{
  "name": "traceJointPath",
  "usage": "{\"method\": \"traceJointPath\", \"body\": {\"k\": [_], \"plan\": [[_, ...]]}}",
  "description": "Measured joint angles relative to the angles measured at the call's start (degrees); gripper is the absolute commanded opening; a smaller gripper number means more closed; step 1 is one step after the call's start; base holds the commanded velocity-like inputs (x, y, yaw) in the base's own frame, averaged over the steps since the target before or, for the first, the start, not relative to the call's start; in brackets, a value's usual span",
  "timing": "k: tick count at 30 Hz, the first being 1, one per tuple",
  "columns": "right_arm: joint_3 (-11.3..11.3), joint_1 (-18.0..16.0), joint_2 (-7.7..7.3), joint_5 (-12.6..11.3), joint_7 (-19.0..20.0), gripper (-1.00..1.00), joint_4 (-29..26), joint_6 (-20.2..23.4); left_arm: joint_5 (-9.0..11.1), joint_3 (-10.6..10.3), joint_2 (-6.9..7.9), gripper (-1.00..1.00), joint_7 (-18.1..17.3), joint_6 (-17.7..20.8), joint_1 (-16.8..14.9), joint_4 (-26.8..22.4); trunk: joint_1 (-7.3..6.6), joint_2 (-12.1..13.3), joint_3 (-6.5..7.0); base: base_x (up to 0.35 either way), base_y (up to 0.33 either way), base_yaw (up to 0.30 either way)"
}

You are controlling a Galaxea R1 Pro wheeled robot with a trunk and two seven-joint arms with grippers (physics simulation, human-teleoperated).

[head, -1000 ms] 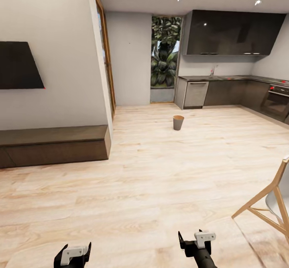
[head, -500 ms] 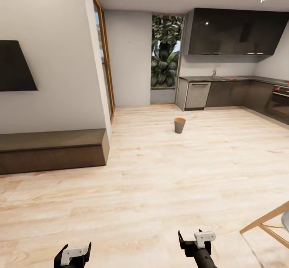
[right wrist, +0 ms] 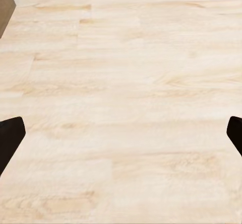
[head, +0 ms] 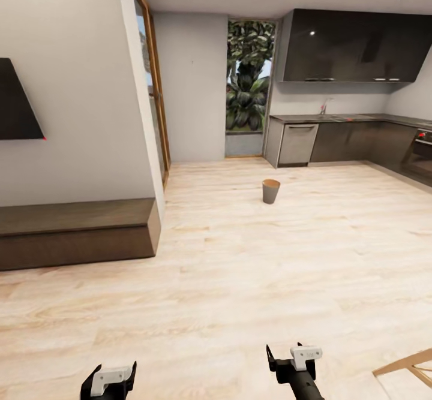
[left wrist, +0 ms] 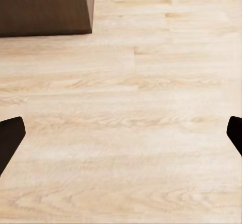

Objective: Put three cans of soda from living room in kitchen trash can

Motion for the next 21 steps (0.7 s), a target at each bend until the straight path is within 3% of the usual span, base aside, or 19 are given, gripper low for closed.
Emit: {"method": "traceJointPath", "body": {"k": [14, 21], "plan": [[0.0, 0.0, 0.03, -0.02, 0.0, 1.0, 0.01, 0.0, 0.0, 0.0, -0.01, 1.0, 0.0, 0.0, 0.0, 0.0, 0.0, 0.0, 0.0, 0.32, 0.0, -0.006], [0.0, 0.0, 0.03, -0.08, 0.0, 1.0, 0.0, 0.06, 0.0, 0.0, -0.01, 1.0, 0.0, 0.0, 0.0, 0.0, 0.0, 0.0, 0.0, 0.32, 0.0, -0.174]]}}
